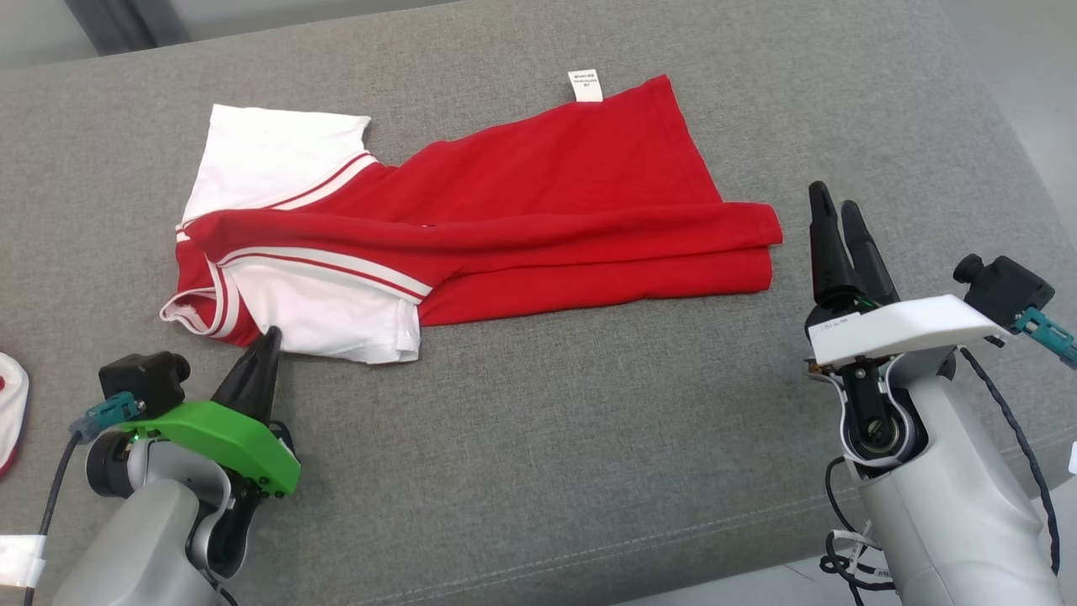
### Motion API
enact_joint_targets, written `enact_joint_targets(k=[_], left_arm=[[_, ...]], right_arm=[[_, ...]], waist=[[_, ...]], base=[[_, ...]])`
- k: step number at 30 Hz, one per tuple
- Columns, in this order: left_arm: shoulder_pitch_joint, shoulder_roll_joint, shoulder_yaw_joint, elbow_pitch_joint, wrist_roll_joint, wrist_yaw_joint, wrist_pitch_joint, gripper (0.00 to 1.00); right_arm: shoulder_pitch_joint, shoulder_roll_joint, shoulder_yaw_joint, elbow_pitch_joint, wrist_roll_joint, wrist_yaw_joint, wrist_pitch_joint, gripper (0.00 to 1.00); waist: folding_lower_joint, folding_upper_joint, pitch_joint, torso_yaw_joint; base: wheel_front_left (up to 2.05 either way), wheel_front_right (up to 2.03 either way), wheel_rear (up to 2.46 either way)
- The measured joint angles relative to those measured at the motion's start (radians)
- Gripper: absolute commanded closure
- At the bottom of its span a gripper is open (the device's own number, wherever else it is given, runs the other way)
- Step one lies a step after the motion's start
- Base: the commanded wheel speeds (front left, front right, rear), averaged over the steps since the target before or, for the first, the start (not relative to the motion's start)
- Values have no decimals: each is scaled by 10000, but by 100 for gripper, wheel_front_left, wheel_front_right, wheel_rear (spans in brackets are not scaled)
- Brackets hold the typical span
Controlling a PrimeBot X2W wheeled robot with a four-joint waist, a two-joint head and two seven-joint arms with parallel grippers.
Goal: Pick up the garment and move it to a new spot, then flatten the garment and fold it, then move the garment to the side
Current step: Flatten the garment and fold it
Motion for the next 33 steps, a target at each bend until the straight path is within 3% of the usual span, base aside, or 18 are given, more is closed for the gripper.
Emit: enact_joint_targets(k=[11,19,31,33], left_arm=[[-19,0,531,-1030,151,-15,-2,100],[30,-81,673,-1607,148,-29,-2,100],[170,-59,357,-2226,236,-35,-2,100],[198,-50,305,-2270,238,-36,-2,100]], right_arm=[[131,25,-439,121,-98,0,-2,0],[125,-127,-610,1220,-683,-4,-13,0],[-850,-63,-489,2706,-736,-211,-13,0],[-1003,-65,-541,2924,-736,-370,-13,0]], waist=[[0,0,-48,287],[0,0,9,748],[0,0,422,1305],[0,0,504,1377]], base=[[0,0,0],[0,0,0],[0,0,0],[0,0,0]])
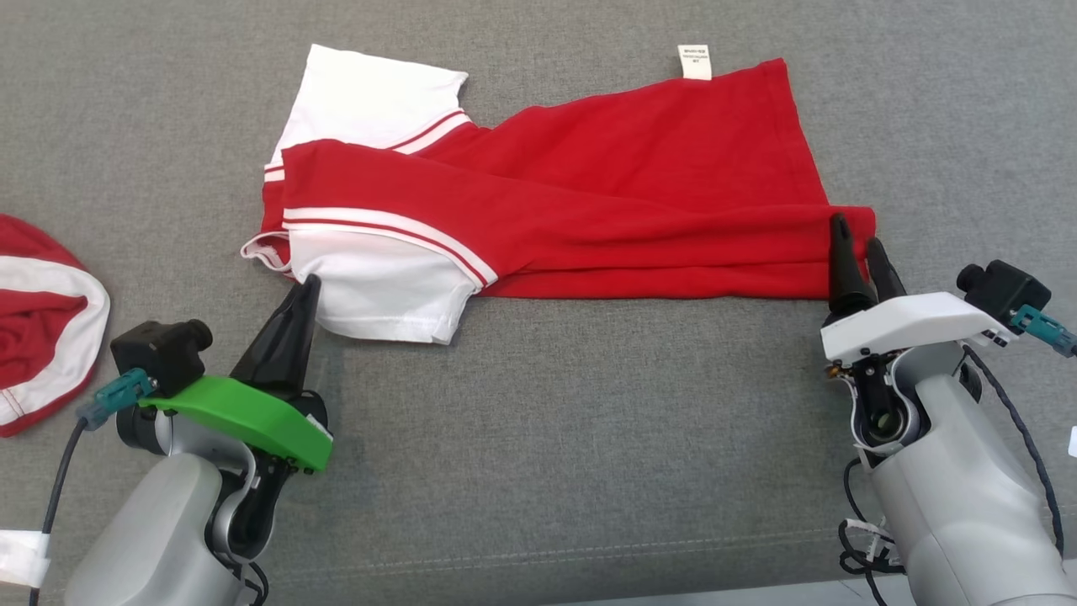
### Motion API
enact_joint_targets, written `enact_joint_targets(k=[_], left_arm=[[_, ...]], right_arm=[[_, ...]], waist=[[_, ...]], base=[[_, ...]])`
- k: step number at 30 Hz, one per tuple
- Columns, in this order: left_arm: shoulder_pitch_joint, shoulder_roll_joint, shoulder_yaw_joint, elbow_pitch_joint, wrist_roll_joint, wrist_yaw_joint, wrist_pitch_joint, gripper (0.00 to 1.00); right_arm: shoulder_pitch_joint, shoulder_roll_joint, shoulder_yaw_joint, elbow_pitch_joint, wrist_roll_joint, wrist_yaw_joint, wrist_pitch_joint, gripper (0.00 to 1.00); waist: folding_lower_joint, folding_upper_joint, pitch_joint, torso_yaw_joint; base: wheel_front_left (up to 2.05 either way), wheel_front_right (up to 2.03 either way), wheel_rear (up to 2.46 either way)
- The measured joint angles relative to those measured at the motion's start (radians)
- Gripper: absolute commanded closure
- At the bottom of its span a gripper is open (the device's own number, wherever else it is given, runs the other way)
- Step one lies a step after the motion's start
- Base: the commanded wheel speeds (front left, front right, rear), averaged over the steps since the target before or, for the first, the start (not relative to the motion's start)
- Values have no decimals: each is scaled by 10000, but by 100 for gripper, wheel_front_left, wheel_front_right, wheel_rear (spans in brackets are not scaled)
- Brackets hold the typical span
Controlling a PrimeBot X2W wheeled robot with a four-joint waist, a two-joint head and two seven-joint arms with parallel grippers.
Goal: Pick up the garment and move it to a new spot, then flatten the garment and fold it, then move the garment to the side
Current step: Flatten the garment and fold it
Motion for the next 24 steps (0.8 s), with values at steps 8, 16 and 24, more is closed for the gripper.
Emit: enact_joint_targets(k=[8,16,24], left_arm=[[107,94,6,-127,12,0,0,100],[209,130,-6,-255,12,0,0,100],[283,169,-13,-324,12,0,0,100]], right_arm=[[-338,-6,-410,619,-92,-391,0,0],[-430,-17,-410,1133,-211,-424,-15,18],[-629,0,-376,1452,-209,-228,-13,100]], waist=[[0,0,117,144],[0,0,66,136],[0,0,-7,108]], base=[[0,0,0],[0,0,0],[0,0,0]])
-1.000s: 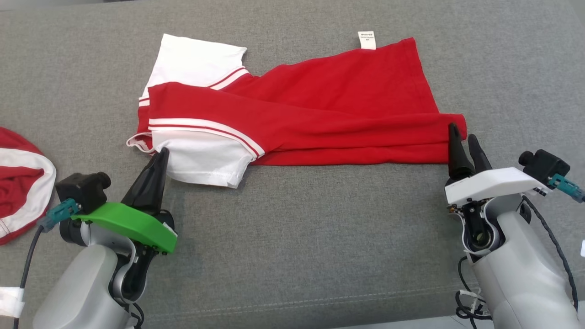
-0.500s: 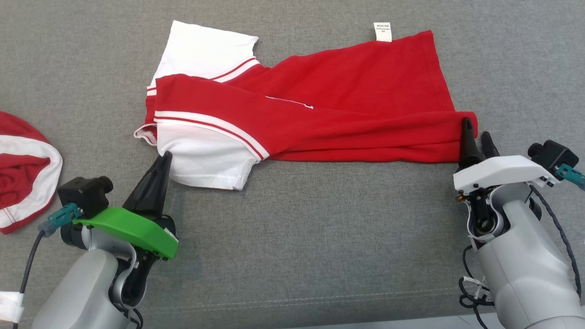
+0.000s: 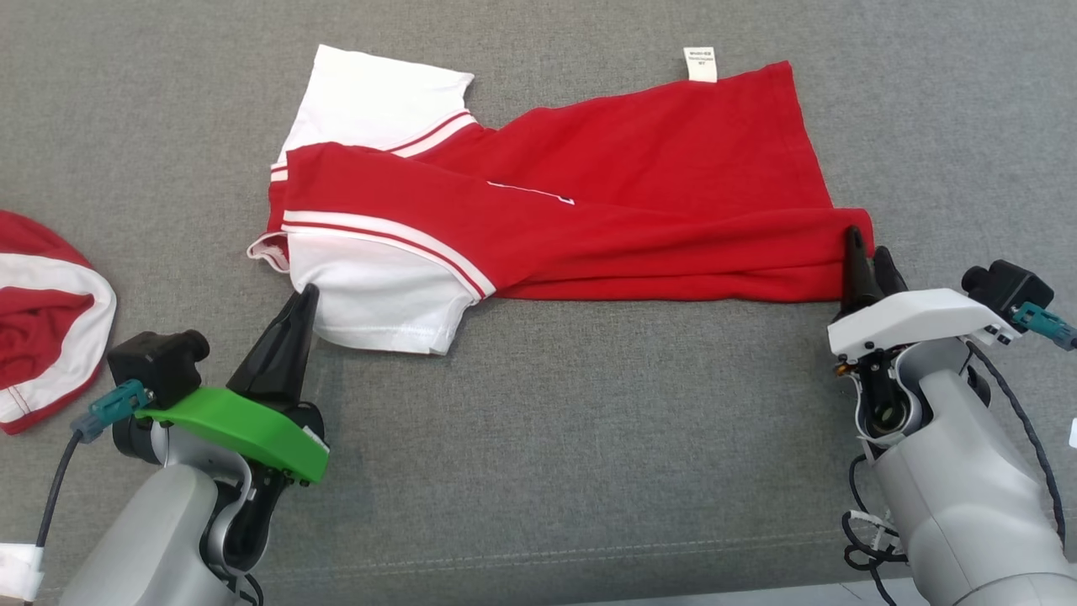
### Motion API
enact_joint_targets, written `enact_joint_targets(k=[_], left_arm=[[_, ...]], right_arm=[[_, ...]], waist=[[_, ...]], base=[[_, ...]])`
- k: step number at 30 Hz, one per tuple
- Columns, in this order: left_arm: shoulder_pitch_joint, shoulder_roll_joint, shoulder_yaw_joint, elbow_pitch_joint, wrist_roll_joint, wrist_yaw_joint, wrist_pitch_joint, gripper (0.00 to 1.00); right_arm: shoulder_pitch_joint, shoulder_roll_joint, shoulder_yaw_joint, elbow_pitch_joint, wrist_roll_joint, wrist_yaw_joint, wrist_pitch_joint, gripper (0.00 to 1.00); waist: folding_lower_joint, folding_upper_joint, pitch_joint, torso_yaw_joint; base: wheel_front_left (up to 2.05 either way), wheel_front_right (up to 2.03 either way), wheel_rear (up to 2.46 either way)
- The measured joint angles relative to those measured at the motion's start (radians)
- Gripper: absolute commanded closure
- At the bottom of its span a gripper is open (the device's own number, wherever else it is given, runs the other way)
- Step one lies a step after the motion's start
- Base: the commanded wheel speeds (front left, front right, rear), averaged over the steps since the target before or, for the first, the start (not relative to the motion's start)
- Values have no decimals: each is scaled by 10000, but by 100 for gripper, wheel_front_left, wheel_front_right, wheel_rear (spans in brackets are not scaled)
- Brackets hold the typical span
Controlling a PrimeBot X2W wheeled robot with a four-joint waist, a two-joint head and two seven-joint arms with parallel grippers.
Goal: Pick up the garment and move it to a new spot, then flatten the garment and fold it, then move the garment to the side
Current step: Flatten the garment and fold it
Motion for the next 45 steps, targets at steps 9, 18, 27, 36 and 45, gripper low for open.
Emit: enact_joint_targets(k=[9,18,27,36,45], left_arm=[[48,4,-8,-17,-4,-2,0,100],[129,-21,311,-180,-4,-2,0,100],[205,-35,1197,-552,-36,-13,0,100],[977,217,1708,-1104,-401,-13,0,100],[1883,926,1287,-1850,-851,-13,499,100]], right_arm=[[-174,8,-136,10,-67,176,0,100],[-174,13,-314,-123,-224,336,0,100],[-78,61,-324,-571,25,541,0,100],[748,50,1229,-1680,546,612,46,100],[1868,61,2313,-3089,1080,610,397,100]], waist=[[0,0,-39,-11],[0,0,-225,-32],[0,0,-739,-41],[0,0,-1423,-66],[0,0,-1810,-69]], base=[[0,0,0],[0,0,0],[0,0,0],[0,0,0],[0,0,0]])
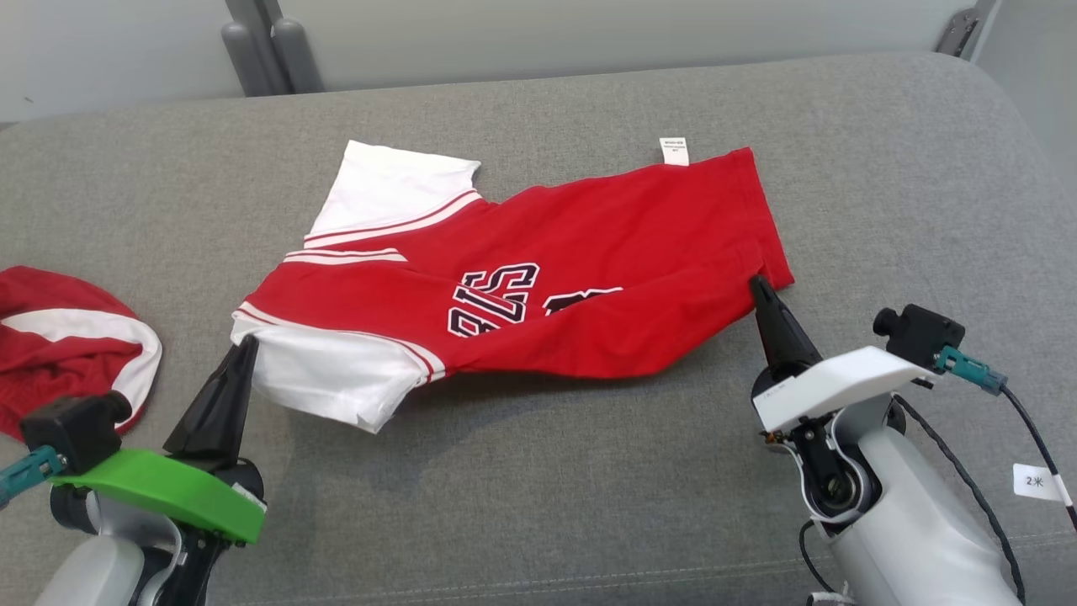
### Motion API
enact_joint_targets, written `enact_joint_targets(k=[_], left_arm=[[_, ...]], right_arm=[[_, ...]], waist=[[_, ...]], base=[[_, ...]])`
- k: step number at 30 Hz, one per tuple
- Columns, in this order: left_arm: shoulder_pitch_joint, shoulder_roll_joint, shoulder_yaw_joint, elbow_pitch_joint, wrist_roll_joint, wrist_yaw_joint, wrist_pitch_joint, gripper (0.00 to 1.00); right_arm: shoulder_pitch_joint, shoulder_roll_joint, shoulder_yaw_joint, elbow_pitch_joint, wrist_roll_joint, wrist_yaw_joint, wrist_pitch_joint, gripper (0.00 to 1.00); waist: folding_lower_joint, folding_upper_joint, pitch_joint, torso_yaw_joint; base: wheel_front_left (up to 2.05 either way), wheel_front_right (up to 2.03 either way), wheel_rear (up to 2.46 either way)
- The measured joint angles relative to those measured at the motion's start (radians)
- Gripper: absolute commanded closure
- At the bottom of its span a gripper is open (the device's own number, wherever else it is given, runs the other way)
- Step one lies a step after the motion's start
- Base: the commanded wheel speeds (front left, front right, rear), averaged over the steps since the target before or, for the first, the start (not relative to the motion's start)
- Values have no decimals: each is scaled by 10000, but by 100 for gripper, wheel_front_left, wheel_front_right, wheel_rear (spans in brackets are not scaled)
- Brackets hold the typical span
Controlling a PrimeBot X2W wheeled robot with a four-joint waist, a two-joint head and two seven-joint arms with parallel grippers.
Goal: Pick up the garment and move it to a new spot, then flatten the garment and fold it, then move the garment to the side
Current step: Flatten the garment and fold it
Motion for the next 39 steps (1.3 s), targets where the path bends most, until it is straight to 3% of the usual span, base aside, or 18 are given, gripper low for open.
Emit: enact_joint_targets(k=[12,23,31,39], left_arm=[[1497,926,-134,-888,-1131,0,1354,100],[2476,1812,-267,-1785,-1973,0,2579,100],[2825,2186,203,-2334,-2445,23,2748,100],[2953,2291,345,-2765,-2487,31,2769,100]], right_arm=[[1847,-1003,-165,-1452,1440,0,389,100],[2869,-1912,274,-3363,2709,-2,1588,100],[3861,-2592,261,-4291,3484,-2,2479,100],[4007,-2997,-58,-4796,3638,-2,2646,100]], waist=[[0,0,-256,13],[0,0,-226,159],[0,0,-165,131],[0,0,-211,23]], base=[[0,0,0],[0,0,0],[0,0,0],[0,0,0]])
